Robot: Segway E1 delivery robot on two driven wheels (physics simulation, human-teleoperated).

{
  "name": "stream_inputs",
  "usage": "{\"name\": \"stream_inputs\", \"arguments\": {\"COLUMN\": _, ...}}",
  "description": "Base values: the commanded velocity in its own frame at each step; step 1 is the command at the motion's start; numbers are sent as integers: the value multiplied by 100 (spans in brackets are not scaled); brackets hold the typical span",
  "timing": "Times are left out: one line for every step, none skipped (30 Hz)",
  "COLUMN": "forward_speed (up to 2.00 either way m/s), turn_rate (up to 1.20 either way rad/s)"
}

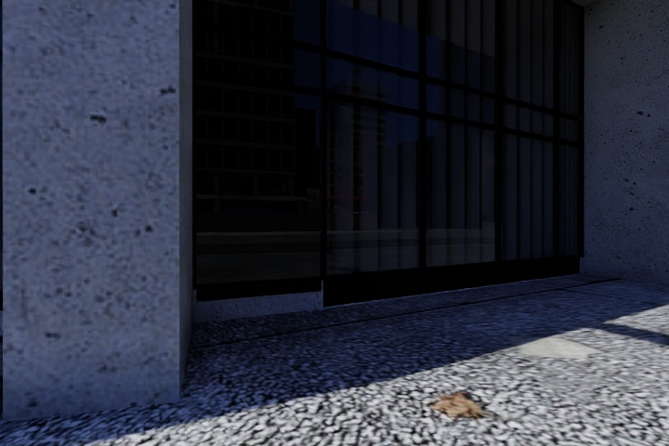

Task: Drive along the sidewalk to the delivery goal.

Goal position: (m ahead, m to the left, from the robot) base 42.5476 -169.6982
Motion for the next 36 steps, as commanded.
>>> {"name": "stream_inputs", "arguments": {"forward_speed": 0, "turn_rate": 0}}
{"name": "stream_inputs", "arguments": {"forward_speed": 0, "turn_rate": 0}}
{"name": "stream_inputs", "arguments": {"forward_speed": 0, "turn_rate": 0}}
{"name": "stream_inputs", "arguments": {"forward_speed": 0, "turn_rate": 0}}
{"name": "stream_inputs", "arguments": {"forward_speed": 0, "turn_rate": 0}}
{"name": "stream_inputs", "arguments": {"forward_speed": 0, "turn_rate": 0}}
{"name": "stream_inputs", "arguments": {"forward_speed": 0, "turn_rate": 0}}
{"name": "stream_inputs", "arguments": {"forward_speed": 0, "turn_rate": 0}}
{"name": "stream_inputs", "arguments": {"forward_speed": 0, "turn_rate": 0}}
{"name": "stream_inputs", "arguments": {"forward_speed": 0, "turn_rate": 0}}
{"name": "stream_inputs", "arguments": {"forward_speed": 0, "turn_rate": 0}}
{"name": "stream_inputs", "arguments": {"forward_speed": 0, "turn_rate": 0}}
{"name": "stream_inputs", "arguments": {"forward_speed": 0, "turn_rate": 0}}
{"name": "stream_inputs", "arguments": {"forward_speed": 0, "turn_rate": 0}}
{"name": "stream_inputs", "arguments": {"forward_speed": 0, "turn_rate": 0}}
{"name": "stream_inputs", "arguments": {"forward_speed": 0, "turn_rate": 0}}
{"name": "stream_inputs", "arguments": {"forward_speed": 0, "turn_rate": 0}}
{"name": "stream_inputs", "arguments": {"forward_speed": 0, "turn_rate": 0}}
{"name": "stream_inputs", "arguments": {"forward_speed": 0, "turn_rate": 0}}
{"name": "stream_inputs", "arguments": {"forward_speed": 0, "turn_rate": 0}}
{"name": "stream_inputs", "arguments": {"forward_speed": 0, "turn_rate": 0}}
{"name": "stream_inputs", "arguments": {"forward_speed": 0, "turn_rate": 0}}
{"name": "stream_inputs", "arguments": {"forward_speed": 0, "turn_rate": 0}}
{"name": "stream_inputs", "arguments": {"forward_speed": 0, "turn_rate": 0}}
{"name": "stream_inputs", "arguments": {"forward_speed": 0, "turn_rate": 0}}
{"name": "stream_inputs", "arguments": {"forward_speed": 0, "turn_rate": 0}}
{"name": "stream_inputs", "arguments": {"forward_speed": 0, "turn_rate": 0}}
{"name": "stream_inputs", "arguments": {"forward_speed": 0, "turn_rate": 0}}
{"name": "stream_inputs", "arguments": {"forward_speed": 0, "turn_rate": 0}}
{"name": "stream_inputs", "arguments": {"forward_speed": 0, "turn_rate": 0}}
{"name": "stream_inputs", "arguments": {"forward_speed": 0, "turn_rate": -27}}
{"name": "stream_inputs", "arguments": {"forward_speed": 0, "turn_rate": -101}}
{"name": "stream_inputs", "arguments": {"forward_speed": 0, "turn_rate": -120}}
{"name": "stream_inputs", "arguments": {"forward_speed": 0, "turn_rate": -120}}
{"name": "stream_inputs", "arguments": {"forward_speed": 0, "turn_rate": -120}}
{"name": "stream_inputs", "arguments": {"forward_speed": 0, "turn_rate": -120}}
